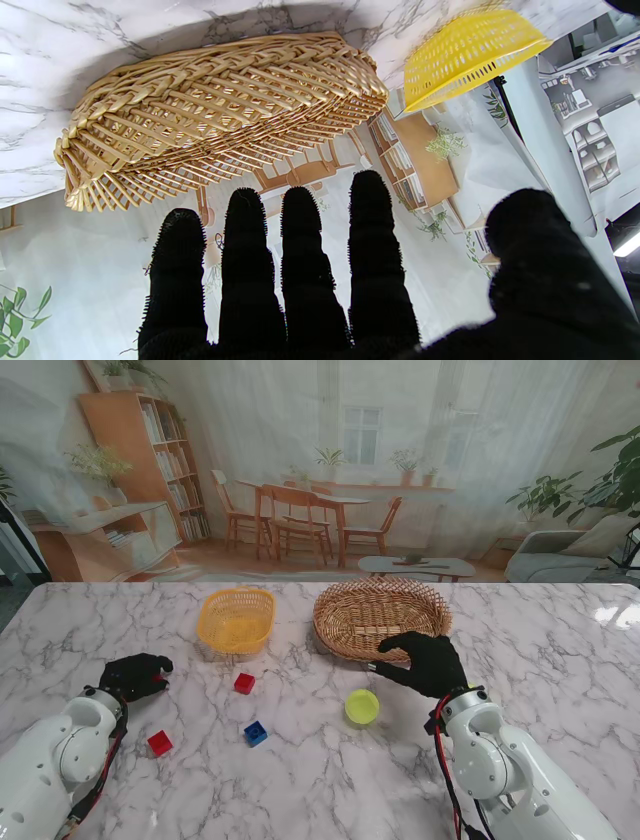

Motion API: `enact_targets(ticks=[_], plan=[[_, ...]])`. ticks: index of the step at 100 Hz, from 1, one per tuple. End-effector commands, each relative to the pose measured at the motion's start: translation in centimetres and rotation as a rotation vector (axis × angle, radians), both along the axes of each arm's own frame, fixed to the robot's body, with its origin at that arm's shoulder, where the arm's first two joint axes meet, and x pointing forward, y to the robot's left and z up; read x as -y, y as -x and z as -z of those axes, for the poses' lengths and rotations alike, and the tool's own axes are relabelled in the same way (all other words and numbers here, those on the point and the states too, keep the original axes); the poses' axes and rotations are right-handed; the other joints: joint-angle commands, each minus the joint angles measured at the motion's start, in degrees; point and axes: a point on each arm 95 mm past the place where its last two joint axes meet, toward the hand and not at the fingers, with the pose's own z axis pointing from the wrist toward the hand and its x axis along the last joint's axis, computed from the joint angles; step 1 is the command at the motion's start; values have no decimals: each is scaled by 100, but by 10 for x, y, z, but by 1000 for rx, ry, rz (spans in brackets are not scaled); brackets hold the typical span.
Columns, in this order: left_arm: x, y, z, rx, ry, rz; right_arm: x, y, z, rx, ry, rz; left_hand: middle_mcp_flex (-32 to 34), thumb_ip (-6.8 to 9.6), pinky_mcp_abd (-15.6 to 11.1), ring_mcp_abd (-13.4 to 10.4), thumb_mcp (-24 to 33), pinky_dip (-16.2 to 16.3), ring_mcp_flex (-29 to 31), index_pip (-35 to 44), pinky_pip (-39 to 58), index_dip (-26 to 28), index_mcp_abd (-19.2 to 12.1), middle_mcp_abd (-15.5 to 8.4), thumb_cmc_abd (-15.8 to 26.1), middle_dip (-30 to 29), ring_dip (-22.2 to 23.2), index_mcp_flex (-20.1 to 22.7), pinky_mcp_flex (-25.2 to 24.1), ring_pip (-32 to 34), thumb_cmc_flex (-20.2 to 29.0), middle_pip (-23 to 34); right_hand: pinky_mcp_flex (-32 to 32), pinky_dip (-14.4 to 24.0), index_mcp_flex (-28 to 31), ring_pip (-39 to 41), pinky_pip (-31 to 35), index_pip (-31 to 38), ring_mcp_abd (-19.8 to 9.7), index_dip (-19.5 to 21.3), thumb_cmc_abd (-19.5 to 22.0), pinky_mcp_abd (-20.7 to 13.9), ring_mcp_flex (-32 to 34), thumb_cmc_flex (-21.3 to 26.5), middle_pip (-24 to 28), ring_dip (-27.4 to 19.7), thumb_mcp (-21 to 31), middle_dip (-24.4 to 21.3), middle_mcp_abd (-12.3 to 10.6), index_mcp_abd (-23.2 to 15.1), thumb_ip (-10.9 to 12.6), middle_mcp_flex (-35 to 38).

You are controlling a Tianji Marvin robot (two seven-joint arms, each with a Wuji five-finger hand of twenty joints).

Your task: Sort the blocks and the balls into two baskets

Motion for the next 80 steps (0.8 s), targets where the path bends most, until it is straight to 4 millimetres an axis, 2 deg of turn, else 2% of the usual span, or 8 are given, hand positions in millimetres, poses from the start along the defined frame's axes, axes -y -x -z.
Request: enact_targets(ticks=[1,18,28,53,80], plan=[[3,-3,-6,0,-6,13,0,1,2,-6,3,3,149,77,-480,37,147,-74,138,103,169,5,-65,-49,-53,121,38,96,264,180,542,-107,-120,-57,24,-247,-85,1,-5,-83,248,94,-55,161,35,-40,-74,23,7,73,146,-66],[5,-8,-24,13,-16,32,0,1,2,-6,3,3,181,82,-476,37,143,-92,133,119,171,14,-88,-65,-70,174,29,96,255,169,567,-163,-121,-57,34,-242,-87,5,2,-82,248,94,-52,159,38,-40,-77,22,7,75,145,-59],[7,-14,-40,31,-29,61,-1,1,2,-10,4,1,253,115,-448,10,121,-129,127,154,155,49,-148,-119,-75,380,83,70,233,144,585,-338,-119,-56,32,-242,-84,4,-4,-82,251,93,-53,162,39,-41,-75,23,2,74,146,-59],[17,-34,-83,77,-55,117,-1,0,3,-15,4,-3,275,113,-440,15,102,-133,127,210,159,86,-189,-140,-86,417,72,65,226,118,587,-350,-111,-54,43,-240,-77,9,-4,-80,255,90,-56,161,40,-42,-78,22,12,74,146,-62],[45,-61,-115,97,-45,168,-2,-1,3,-21,4,-5,304,126,-439,2,82,-127,144,253,167,89,-230,-185,-94,452,60,53,222,114,583,-380,-112,-54,69,-239,-75,16,0,-78,254,90,-57,161,39,-42,-79,20,9,81,146,-68]])
